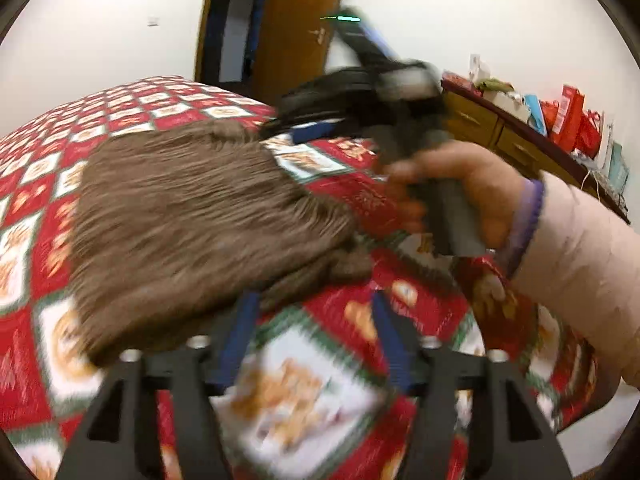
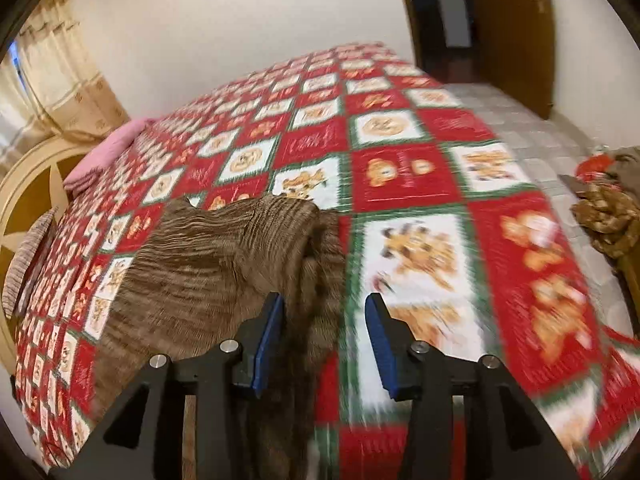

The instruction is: Fold small clothes

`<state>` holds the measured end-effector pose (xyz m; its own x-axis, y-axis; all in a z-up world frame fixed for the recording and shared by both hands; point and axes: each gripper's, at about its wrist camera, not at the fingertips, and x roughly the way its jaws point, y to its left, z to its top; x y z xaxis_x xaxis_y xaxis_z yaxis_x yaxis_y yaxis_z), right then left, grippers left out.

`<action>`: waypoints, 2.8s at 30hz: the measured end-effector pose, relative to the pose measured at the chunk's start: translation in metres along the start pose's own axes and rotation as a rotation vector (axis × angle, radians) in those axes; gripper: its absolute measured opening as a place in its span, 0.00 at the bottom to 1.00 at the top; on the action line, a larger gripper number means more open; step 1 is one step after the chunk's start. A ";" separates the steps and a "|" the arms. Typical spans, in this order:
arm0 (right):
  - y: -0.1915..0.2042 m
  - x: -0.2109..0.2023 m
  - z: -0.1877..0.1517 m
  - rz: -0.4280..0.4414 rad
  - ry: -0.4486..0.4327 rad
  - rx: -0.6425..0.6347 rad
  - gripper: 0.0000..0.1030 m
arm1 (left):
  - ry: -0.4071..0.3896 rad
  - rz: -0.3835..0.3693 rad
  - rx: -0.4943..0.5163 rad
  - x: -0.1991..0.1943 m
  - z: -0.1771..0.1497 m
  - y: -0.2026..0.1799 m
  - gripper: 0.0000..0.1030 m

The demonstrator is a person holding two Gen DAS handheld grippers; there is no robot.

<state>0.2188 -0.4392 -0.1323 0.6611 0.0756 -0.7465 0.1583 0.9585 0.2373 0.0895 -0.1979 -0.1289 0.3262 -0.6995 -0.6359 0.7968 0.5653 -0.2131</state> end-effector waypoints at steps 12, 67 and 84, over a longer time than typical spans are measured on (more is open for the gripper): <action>0.032 -0.054 -0.086 0.116 0.042 -0.004 0.54 | -0.055 0.140 -0.256 -0.045 -0.018 0.066 0.65; 0.068 -0.020 0.013 -0.048 -0.129 -0.135 0.44 | 0.006 0.438 -0.350 0.044 0.056 0.140 0.88; 0.026 0.084 0.034 -0.033 -0.022 -0.062 0.68 | 0.040 0.528 -0.321 0.058 0.058 0.138 1.00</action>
<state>0.3032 -0.4171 -0.1676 0.6725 0.0380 -0.7391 0.1350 0.9756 0.1731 0.2480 -0.1860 -0.1518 0.6104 -0.2761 -0.7424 0.3381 0.9384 -0.0710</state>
